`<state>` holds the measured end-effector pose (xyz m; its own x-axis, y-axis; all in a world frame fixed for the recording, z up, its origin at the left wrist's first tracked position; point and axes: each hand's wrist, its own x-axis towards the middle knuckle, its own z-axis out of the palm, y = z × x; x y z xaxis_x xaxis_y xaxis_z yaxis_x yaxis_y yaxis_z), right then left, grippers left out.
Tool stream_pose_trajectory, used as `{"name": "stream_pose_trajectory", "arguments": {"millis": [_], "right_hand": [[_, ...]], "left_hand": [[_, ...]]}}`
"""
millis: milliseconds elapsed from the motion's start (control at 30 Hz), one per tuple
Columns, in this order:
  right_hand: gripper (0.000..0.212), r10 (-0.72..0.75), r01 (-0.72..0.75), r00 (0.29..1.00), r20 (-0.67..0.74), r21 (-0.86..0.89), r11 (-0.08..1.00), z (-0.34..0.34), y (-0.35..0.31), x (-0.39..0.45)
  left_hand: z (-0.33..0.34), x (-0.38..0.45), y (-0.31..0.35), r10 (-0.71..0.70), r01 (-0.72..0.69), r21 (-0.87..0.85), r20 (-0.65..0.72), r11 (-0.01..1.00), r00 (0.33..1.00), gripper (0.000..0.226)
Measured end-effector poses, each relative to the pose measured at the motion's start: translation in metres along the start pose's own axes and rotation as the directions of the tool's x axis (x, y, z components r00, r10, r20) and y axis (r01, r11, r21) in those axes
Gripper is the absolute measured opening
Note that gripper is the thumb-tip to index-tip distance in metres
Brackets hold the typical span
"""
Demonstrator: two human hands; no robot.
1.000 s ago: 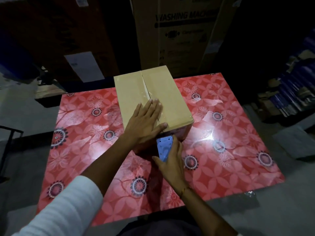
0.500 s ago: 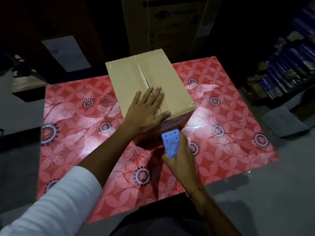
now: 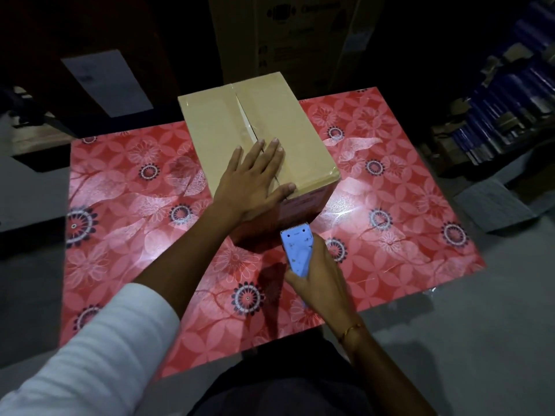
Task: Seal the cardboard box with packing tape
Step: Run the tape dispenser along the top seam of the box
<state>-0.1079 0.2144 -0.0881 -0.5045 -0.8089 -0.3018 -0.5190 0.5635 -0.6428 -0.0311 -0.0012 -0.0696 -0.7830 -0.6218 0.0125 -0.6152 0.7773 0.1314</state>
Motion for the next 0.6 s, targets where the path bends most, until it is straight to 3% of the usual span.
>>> {"name": "stream_pose_trajectory", "arguments": {"millis": [233,433,600], "right_hand": [[0.061,0.052,-0.045,0.992,0.113,-0.071,0.996,-0.013,-0.006,0.02],[0.057,0.055,-0.036,0.984,0.171,-0.113,0.993,-0.022,-0.008,0.028],[0.056,0.068,-0.033,0.976,0.206,-0.168,0.985,-0.028,-0.011,0.032]], "left_hand": [[0.0,-0.003,0.004,-0.034,0.034,0.007,0.0,0.999,0.999,0.081],[0.003,-0.052,0.039,-0.196,0.205,0.005,-0.269,0.979,0.943,0.068],[0.025,-0.091,0.039,-0.226,0.251,0.071,-0.25,0.965,0.941,0.063]]}}
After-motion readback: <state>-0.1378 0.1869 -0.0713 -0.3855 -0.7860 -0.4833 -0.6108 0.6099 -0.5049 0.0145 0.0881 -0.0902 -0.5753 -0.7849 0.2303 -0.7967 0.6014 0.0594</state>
